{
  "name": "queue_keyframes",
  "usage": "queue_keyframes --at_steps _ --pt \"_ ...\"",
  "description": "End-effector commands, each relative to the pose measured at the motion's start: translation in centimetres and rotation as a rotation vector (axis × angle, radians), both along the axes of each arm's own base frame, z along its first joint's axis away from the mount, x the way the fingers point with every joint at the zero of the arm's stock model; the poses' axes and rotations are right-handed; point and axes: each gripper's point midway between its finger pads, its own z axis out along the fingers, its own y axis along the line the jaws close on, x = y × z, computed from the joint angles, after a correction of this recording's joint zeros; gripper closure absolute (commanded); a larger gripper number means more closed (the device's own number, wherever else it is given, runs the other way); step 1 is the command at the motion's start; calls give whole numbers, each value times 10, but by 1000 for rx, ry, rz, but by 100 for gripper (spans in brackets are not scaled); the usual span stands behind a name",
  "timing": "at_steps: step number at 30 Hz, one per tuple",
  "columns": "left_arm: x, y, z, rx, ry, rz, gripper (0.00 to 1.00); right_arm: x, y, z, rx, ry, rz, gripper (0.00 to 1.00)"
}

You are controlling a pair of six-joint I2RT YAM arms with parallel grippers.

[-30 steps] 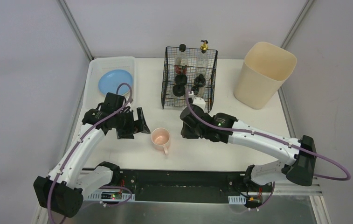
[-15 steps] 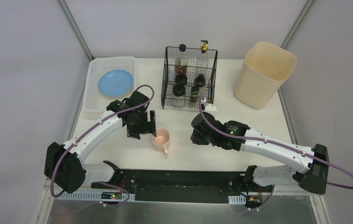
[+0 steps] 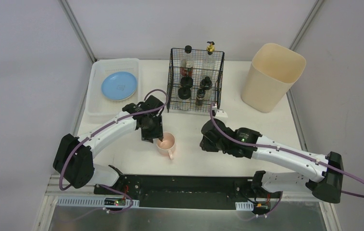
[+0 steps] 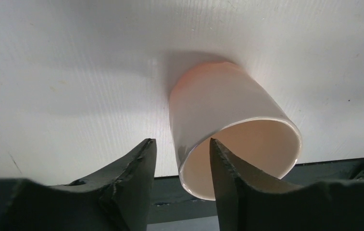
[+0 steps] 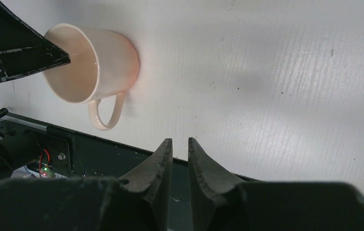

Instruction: Clear the kitchen counter

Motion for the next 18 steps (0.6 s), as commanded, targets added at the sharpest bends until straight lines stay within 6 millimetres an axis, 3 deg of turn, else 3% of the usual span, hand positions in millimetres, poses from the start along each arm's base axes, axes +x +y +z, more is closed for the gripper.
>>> queue_keyframes --at_steps 1,7,18 --pt "9 -2 2 32 -44 22 57 2 -5 6 23 -21 -33 79" --pt "7 -3 -8 57 -35 21 62 0 -6 3 26 -12 -37 79" --pt "4 -6 -15 61 -24 -2 86 -2 -7 0 38 -2 -47 79"
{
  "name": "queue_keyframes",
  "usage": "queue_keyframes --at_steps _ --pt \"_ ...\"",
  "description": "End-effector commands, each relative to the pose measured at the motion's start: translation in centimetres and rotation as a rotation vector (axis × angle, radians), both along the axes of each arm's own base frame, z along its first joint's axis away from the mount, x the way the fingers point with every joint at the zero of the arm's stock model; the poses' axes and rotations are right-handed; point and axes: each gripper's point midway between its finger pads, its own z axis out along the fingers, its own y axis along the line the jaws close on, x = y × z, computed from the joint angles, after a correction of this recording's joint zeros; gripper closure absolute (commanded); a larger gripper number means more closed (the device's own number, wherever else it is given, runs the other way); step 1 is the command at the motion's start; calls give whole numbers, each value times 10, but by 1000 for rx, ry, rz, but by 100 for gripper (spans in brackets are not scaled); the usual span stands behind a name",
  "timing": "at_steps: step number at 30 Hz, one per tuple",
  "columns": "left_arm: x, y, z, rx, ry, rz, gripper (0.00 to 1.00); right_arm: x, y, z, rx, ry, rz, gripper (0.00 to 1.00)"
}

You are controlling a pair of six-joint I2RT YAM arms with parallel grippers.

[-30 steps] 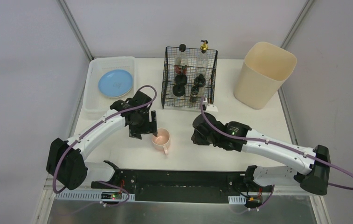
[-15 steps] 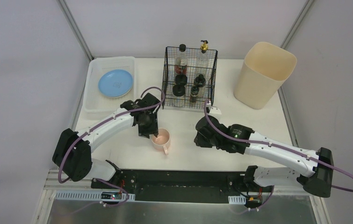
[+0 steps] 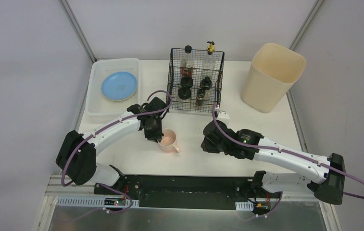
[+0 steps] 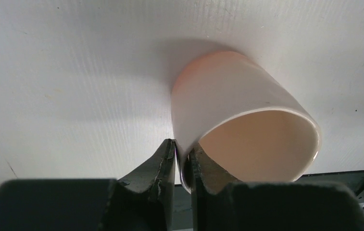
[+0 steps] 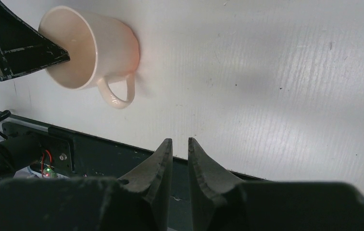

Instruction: Clear the kitchen counter

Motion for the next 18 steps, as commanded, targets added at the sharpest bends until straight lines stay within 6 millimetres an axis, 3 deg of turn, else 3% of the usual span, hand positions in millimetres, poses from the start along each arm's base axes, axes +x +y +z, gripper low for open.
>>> queue_keyframes --at_steps 1,3,10,18 --pt "1 0 -4 21 -9 0 91 1 -3 3 24 -12 -27 79" --pt "2 1 -2 20 -21 -9 100 0 -2 3 29 -8 -26 79" --pt "10 5 27 16 -107 -24 100 -1 -4 5 40 -9 -28 79" --pt "30 29 75 63 -192 -8 100 -2 -5 6 42 -11 -27 79"
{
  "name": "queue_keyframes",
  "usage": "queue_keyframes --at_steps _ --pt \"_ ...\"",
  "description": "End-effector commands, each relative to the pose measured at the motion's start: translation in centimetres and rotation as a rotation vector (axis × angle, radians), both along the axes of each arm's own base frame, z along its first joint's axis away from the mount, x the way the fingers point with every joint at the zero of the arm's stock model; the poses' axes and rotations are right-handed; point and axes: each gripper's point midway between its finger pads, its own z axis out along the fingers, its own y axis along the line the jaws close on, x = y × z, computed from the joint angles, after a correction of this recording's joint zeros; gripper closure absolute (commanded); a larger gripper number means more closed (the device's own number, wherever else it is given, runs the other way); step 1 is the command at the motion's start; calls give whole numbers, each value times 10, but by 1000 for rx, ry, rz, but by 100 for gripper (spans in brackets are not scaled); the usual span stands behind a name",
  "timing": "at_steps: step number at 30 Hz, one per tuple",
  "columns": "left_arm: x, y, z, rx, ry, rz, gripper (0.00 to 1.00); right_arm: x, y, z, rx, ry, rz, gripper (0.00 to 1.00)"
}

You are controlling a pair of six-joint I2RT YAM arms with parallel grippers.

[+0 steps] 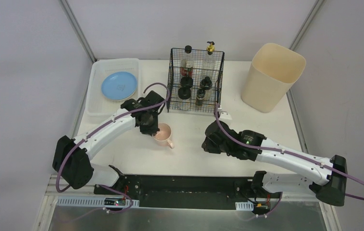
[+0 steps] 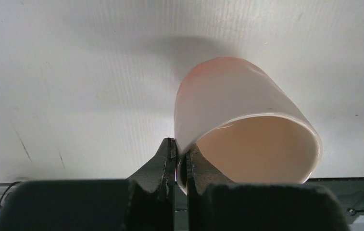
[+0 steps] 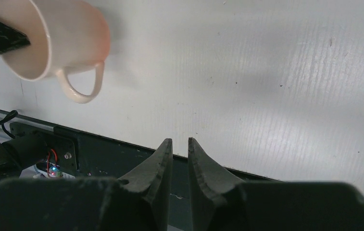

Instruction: Clear the kitchen counter

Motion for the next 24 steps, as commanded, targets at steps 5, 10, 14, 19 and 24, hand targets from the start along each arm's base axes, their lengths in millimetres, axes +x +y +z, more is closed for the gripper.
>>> queue_keyframes --at_steps 5,10,14,19,24 --pt "43 30 75 -59 -161 66 100 0 -4 3 17 -13 -11 79" --pt "69 62 106 -54 -212 148 100 -2 -3 5 27 -12 -3 79" --pt "96 81 124 -68 -241 212 100 -4 2 2 49 -5 12 79" --pt "133 107 135 -93 -254 305 100 -6 9 3 49 7 46 79" --pt "165 130 131 -140 -230 390 100 -9 10 3 72 12 55 79"
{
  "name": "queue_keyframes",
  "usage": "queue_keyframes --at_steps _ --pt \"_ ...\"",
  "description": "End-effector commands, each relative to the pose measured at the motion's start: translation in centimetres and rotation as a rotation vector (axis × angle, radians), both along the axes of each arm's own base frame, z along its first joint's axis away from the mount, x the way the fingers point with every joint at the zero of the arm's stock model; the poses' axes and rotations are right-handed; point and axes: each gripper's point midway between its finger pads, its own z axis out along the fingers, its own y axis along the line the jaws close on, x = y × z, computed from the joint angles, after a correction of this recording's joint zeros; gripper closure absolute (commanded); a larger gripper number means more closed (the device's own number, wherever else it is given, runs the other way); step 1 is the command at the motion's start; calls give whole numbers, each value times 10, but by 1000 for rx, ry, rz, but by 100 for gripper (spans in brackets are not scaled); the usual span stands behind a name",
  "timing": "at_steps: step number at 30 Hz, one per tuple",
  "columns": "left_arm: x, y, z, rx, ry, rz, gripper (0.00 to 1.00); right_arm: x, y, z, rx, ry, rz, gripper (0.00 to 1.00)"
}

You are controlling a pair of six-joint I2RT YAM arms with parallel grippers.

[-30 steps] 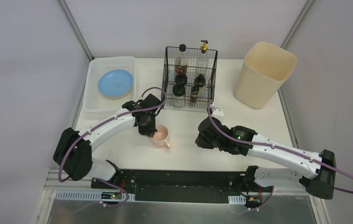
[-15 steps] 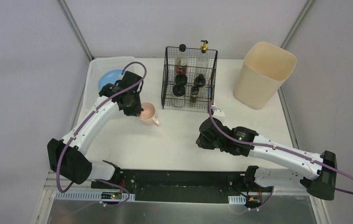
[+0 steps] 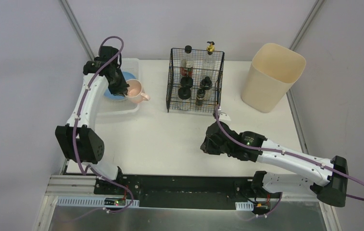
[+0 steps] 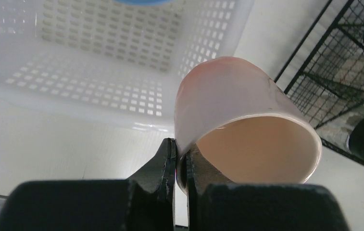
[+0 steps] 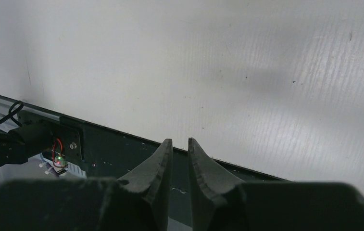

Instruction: Clear the kitchen counter

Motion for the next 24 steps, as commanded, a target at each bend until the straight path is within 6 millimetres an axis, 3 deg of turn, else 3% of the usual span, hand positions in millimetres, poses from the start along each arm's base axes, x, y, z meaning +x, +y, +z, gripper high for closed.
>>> queue_keyframes --at_steps 1,8,14,24 --pt "29 11 17 -75 -54 30 100 -3 6 5 53 -3 22 79" --pt "40 50 0 -90 1 130 100 -8 6 -3 64 13 29 79" --pt "28 74 -17 -65 53 198 100 -8 7 -5 69 12 36 79" --pt "7 98 -53 -23 160 267 100 -9 9 -9 77 20 42 79"
